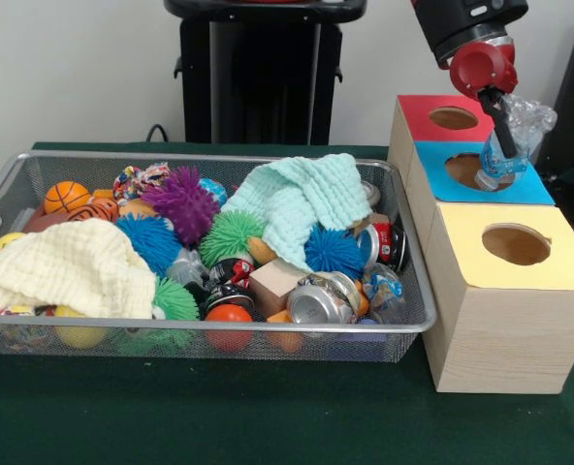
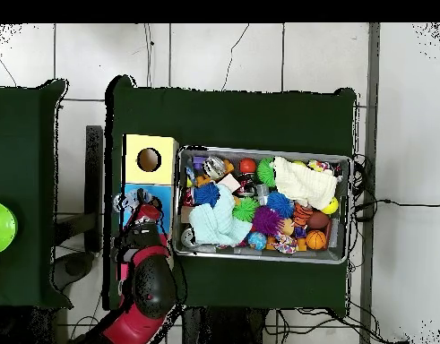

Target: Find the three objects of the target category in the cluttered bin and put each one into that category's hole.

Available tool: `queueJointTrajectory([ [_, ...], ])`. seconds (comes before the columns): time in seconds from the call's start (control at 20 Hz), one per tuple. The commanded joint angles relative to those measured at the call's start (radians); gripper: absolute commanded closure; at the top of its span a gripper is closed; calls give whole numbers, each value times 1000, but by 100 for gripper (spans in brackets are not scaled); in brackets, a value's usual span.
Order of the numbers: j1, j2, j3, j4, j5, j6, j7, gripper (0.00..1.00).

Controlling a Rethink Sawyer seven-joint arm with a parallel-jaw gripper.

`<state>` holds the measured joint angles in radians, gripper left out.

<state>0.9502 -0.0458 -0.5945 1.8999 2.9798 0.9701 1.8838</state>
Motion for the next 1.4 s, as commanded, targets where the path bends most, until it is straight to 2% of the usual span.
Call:
queueJointTrajectory([
  [0.05,-16,27,195,-11,65,35,-12,100],
  [0.2,-7,21,200,9,61,47,-8,100],
  [0.35,-23,1,226,34,59,68,-47,100],
  [1.0,-34,-15,253,66,58,92,-91,100],
  [1.25,-46,-17,267,62,58,93,-110,100],
  [1.4,-41,-2,254,38,61,76,-89,100],
])
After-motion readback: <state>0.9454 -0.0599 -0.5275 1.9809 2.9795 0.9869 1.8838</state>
